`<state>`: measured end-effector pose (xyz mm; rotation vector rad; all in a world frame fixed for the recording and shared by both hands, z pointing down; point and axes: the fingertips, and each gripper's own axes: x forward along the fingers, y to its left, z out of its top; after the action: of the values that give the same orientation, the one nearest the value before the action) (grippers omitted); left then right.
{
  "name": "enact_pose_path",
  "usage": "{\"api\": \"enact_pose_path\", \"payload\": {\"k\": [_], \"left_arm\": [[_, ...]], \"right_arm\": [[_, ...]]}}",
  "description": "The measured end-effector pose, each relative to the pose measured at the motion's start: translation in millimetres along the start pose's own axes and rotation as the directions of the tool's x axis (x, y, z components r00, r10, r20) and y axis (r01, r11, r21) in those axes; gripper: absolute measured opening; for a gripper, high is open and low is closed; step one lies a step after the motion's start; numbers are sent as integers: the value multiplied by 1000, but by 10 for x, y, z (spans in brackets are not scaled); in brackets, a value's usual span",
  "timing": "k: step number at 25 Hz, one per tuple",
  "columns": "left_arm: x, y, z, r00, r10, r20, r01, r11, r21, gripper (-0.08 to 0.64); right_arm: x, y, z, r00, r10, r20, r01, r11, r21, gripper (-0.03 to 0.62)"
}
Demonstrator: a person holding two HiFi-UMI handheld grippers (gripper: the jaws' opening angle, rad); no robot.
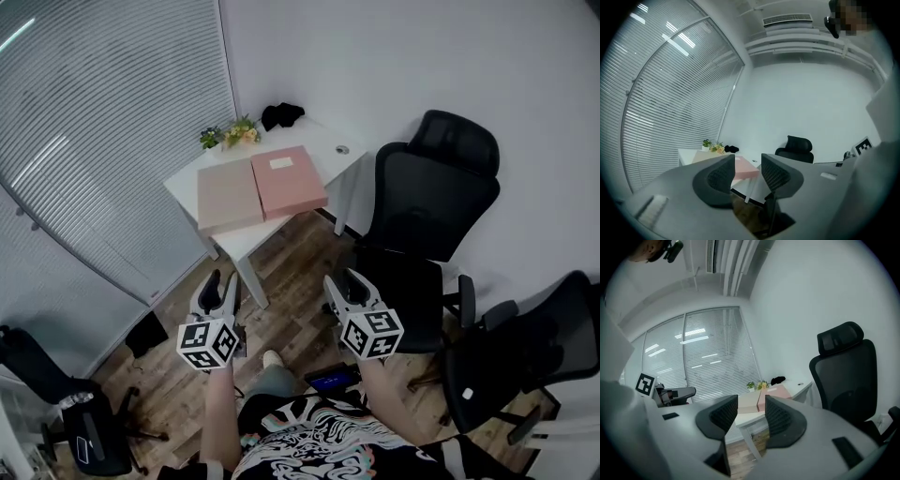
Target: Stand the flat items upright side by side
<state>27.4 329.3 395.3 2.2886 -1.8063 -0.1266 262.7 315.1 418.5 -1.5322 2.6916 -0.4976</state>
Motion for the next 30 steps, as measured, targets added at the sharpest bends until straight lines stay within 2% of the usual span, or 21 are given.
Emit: {"api": "enact_pose_path", "payload": {"k": [5,9,13,17,22,30], "left_arm": [[294,61,-119,999,8,-33,-8,1000,13,164],[744,210,-255,998,12,-63,-12,1000,1,162],[1376,424,-344,996,-9,-87,7,1000,-25,161],[2069,616,-406,991,-39,-126,33,998,-52,161],[2862,854,-355,986,-69,-154,62,997,-49,161],[3644,1203,-413,979,-100,-179,96,995,-34,160]], "right_arm": [[197,-216,-56,1000,-8,-19,9,998,57,195],[544,-490,-118,998,-28,-50,31,997,75,204],[1097,-822,-107,996,-45,-78,54,991,120,212],[1678,-1119,-8,989,-78,-123,91,991,102,218],[2373,-1478,28,979,-116,-169,136,985,109,242],[3201,-1830,-6,965,-152,-214,183,974,134,255]]}}
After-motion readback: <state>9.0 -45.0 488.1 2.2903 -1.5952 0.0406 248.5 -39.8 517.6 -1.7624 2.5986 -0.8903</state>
